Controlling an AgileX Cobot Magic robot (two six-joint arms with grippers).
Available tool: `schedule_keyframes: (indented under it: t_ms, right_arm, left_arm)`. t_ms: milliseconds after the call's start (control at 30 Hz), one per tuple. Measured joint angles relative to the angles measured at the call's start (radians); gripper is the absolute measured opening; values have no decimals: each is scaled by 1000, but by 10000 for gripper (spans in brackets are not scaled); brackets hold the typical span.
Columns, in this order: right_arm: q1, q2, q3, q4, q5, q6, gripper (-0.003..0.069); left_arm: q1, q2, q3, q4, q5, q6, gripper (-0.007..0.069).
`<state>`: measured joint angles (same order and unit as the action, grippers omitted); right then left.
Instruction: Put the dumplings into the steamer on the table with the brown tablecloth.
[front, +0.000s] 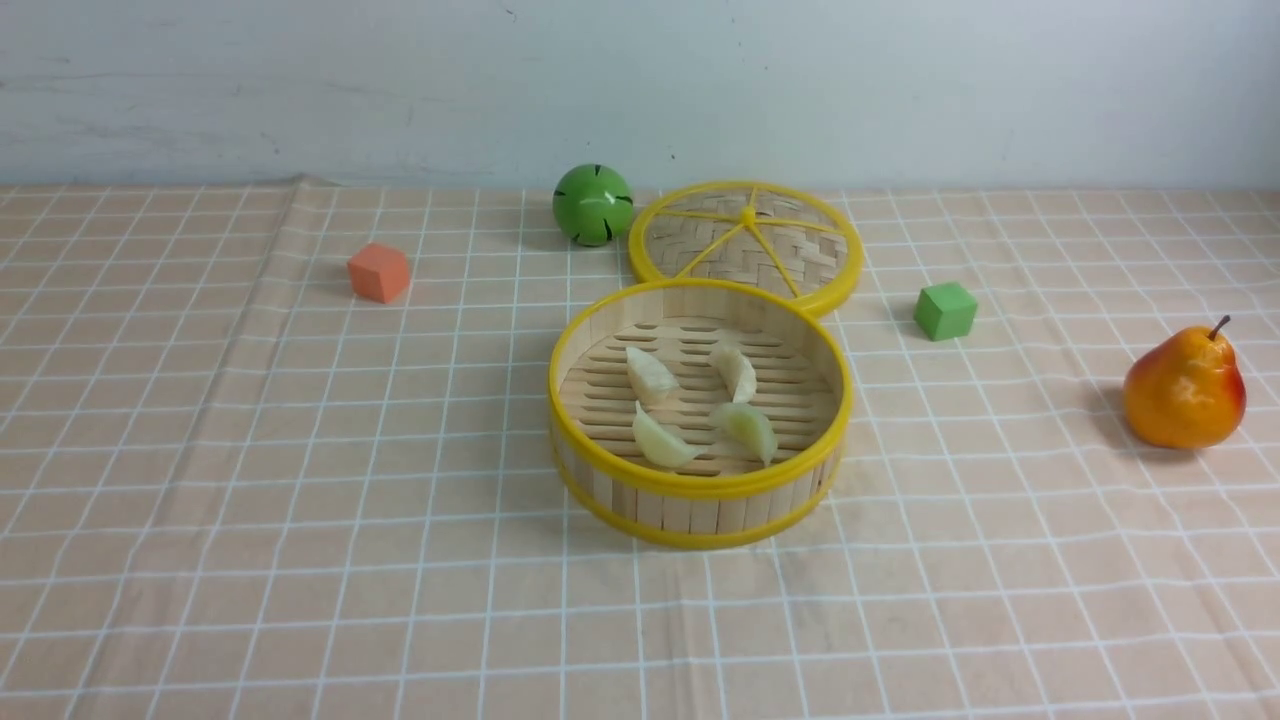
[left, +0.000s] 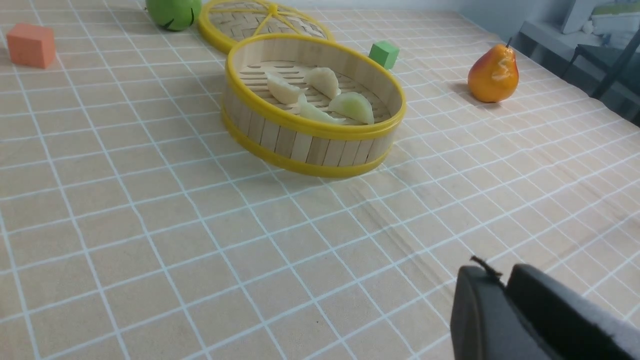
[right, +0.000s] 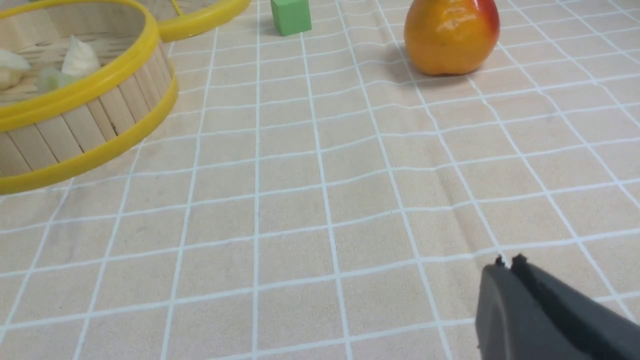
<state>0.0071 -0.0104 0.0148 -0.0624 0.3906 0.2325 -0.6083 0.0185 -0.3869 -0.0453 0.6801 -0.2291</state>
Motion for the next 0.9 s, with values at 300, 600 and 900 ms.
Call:
schedule_keyframes:
  t_ms: [300,600,900]
  right_arm:
    - [0,0,0,0,0,-1,2]
    - [0,0,0,1,0,-1,10]
    - [0,0,0,1,0,-1,22]
  left_arm:
    - [0,0,0,0,0,0,71]
    - [0,0,0,0,0,0,74]
    - [0,0,1,0,-1,0,84]
